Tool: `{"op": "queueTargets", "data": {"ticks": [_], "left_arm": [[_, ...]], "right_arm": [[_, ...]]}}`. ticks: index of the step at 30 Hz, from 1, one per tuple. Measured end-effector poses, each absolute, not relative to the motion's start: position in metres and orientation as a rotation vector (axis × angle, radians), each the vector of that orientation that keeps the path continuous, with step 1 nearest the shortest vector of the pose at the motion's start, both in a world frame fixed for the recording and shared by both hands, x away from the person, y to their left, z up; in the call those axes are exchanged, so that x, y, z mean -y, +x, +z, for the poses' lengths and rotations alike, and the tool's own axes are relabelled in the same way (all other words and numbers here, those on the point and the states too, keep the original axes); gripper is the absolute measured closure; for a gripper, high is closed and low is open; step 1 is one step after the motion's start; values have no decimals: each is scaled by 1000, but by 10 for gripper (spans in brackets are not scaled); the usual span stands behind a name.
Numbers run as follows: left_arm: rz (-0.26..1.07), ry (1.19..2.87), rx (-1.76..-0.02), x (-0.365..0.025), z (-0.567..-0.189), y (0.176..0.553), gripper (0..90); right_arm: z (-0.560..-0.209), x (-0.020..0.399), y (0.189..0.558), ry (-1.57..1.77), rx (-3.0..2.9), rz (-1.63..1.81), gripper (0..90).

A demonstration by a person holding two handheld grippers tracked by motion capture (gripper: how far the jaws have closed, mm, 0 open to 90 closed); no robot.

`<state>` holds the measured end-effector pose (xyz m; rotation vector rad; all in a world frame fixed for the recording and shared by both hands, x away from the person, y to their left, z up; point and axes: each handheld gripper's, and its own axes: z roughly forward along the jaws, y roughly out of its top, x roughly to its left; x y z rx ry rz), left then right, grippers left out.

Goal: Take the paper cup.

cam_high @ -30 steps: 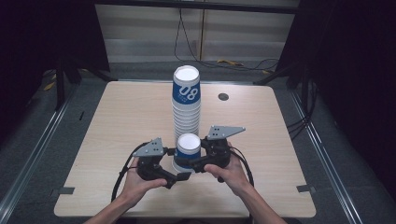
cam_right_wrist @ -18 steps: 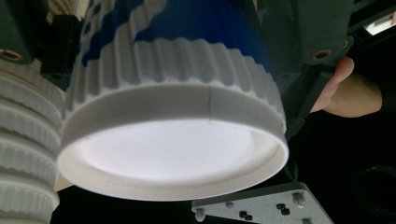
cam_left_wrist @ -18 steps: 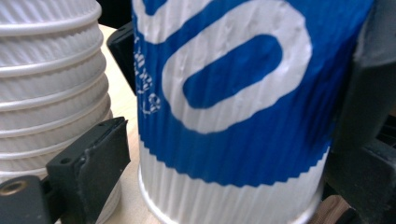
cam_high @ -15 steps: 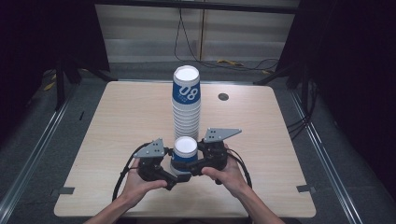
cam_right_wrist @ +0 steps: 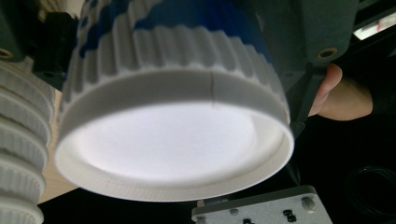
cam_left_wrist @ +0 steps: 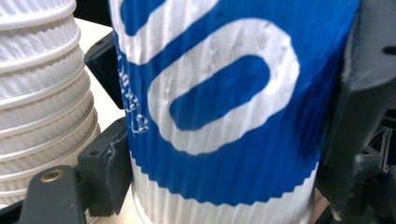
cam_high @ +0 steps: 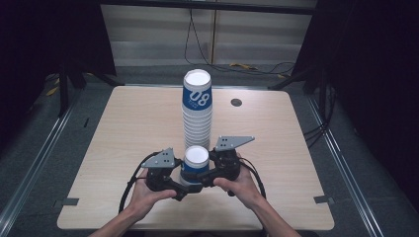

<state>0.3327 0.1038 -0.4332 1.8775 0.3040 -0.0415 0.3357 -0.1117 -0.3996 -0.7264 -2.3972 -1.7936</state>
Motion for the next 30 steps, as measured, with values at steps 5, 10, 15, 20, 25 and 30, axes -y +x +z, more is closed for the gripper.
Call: {"op": "queueTargets", "data": {"ticks": [5, 10, 15, 20, 25, 30], "left_arm": [[-49, 1895, -281, -102, -434, 331, 193], [-51, 1901, -277, -103, -433, 331, 196], [-51, 1913, -280, -104, -435, 332, 196], [-49, 1919, -293, -107, -437, 333, 197], [-57, 1922, -312, -107, -440, 335, 193], [-58, 1932, -316, -106, -441, 335, 156]], "right_arm": [[-400, 112, 337, -765, 2399, -1770, 139], [-398, 114, 336, -776, 2397, -1768, 139], [-394, 117, 336, -779, 2393, -1786, 139], [-392, 122, 337, -799, 2393, -1792, 139], [-391, 124, 338, -778, 2374, -1791, 274], [-391, 122, 337, -762, 2405, -1782, 287]]}}
